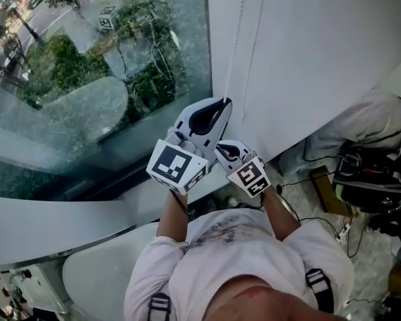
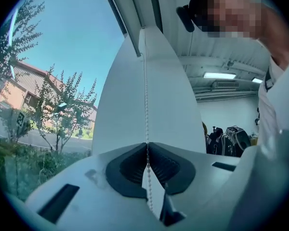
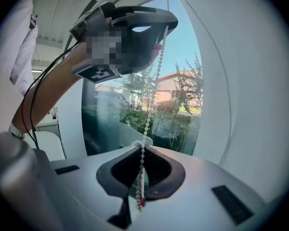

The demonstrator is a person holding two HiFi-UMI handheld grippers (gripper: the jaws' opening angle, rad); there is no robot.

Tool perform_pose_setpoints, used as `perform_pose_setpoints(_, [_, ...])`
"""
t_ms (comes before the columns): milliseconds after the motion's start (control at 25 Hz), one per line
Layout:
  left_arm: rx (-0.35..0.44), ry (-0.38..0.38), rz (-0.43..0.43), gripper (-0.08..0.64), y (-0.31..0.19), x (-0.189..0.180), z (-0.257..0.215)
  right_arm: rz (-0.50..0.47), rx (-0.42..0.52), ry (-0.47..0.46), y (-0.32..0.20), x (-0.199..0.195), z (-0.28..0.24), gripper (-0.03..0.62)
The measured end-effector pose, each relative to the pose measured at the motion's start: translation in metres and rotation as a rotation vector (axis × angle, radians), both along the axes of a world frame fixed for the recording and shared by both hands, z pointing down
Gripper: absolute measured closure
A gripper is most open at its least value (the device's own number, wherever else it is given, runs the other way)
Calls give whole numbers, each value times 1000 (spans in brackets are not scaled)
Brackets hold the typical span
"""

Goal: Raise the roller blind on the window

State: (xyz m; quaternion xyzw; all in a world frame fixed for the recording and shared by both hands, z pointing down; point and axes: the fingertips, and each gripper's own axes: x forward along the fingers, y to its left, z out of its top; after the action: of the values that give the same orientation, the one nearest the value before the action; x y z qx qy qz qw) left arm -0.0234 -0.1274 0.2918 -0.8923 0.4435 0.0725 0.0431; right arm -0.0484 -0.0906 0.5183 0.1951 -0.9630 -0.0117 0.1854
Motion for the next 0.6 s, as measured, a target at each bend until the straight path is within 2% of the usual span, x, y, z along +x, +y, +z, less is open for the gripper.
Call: perform_pose_setpoints(600, [-88,34,-20,548,4,-8,56,19,-119,61,10,7,46,530])
